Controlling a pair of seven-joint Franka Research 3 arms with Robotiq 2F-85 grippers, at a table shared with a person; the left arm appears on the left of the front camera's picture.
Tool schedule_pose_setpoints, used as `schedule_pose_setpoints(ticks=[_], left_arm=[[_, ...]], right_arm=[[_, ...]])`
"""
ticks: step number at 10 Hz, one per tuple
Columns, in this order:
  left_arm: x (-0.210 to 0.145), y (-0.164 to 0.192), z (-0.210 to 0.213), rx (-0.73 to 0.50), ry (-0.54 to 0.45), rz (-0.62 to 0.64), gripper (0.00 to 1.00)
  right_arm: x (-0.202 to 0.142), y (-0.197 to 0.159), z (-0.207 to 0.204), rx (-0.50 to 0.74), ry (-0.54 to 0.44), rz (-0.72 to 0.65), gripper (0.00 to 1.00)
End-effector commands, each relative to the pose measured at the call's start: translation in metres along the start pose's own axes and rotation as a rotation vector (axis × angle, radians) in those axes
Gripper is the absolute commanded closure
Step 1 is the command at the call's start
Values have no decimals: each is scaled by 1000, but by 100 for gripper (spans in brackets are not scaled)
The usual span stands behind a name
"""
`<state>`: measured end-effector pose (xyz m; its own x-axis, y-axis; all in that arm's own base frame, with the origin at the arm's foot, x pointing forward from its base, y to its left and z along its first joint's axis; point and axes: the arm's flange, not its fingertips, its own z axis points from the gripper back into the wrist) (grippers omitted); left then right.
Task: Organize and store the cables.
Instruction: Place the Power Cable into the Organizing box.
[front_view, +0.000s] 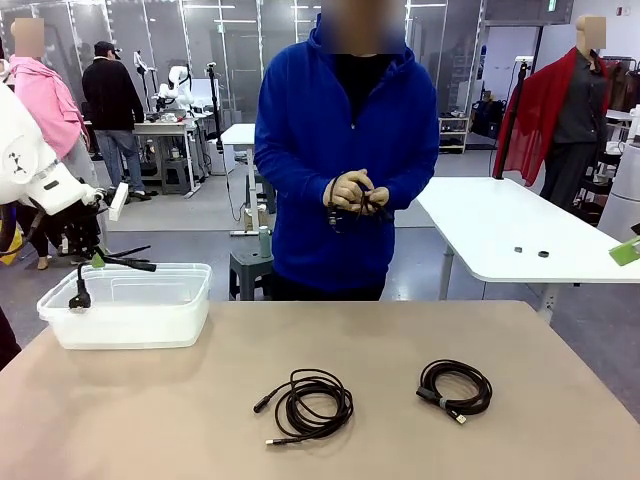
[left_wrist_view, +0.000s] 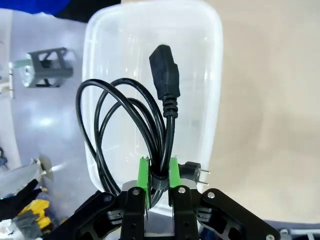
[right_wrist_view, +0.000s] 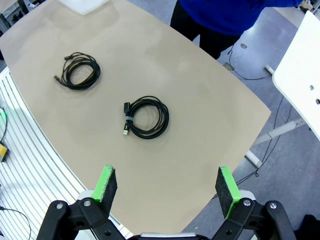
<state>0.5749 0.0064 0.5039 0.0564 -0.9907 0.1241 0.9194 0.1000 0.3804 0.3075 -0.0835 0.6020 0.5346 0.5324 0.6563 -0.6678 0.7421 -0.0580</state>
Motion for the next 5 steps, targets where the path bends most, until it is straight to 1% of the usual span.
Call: schedule_pose_setpoints(ticks=[1,2,3,5], left_arm=[[-7,10,-12,-17,-14,28,82],[-10,12,-22,-38,9,35,82],[-13,16,-36,-64,-3,44,82],[-20,16,-54,-95,19,79,82]], right_arm=[[-2,-1,0,5,-3,4,0],[-2,-1,0,5,-3,4,0],[-2,-1,0,5,-3,4,0],[-2,-1,0,5,-3,4,0]])
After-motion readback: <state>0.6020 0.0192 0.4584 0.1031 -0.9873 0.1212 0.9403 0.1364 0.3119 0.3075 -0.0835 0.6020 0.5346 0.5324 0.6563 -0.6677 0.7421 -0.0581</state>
